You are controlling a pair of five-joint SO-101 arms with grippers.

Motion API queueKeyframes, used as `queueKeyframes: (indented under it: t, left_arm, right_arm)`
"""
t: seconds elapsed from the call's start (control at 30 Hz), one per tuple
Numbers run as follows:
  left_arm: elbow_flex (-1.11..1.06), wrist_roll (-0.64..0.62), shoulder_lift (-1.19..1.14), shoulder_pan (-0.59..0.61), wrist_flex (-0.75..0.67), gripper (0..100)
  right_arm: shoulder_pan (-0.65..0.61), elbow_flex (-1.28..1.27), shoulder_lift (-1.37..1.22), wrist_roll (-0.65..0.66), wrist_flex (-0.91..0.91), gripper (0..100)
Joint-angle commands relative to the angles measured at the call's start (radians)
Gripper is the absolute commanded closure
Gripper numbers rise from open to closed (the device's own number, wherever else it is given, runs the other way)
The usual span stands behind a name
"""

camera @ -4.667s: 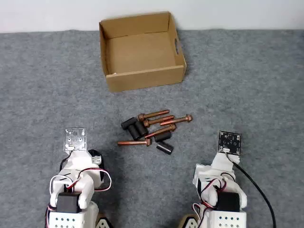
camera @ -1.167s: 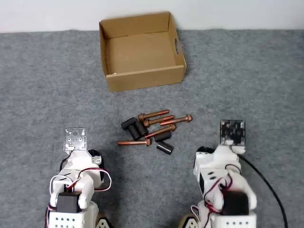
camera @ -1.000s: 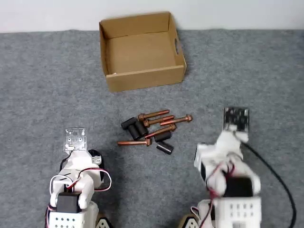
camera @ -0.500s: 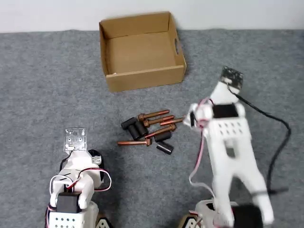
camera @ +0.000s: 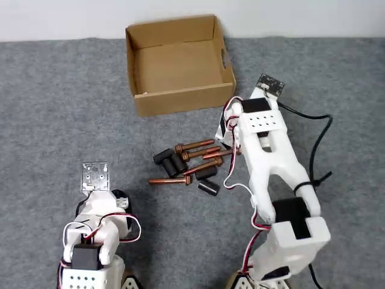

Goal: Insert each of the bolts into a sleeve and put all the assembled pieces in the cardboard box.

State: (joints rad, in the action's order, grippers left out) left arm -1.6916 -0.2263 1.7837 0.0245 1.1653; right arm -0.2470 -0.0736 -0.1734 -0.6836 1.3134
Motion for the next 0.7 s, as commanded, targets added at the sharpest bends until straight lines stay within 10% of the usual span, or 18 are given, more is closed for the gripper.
queueKeyframes:
  t: [0.0,0.33,0.67]
  left_arm:
    - [0.007,0.005,-0.002,0.002,0.0,99]
    - [0.007,0.005,-0.002,0.002,0.0,99]
    - [0.007,0.005,-0.002,0.002,0.0,99]
  right_arm:
    - [-0.059,0.049,0.004,0.021,0.079,83.1]
    - [-0.179,0.046,-0.005,0.336,0.312,83.8]
    - [-0.163,0.046,-0.005,1.2,0.303,83.7]
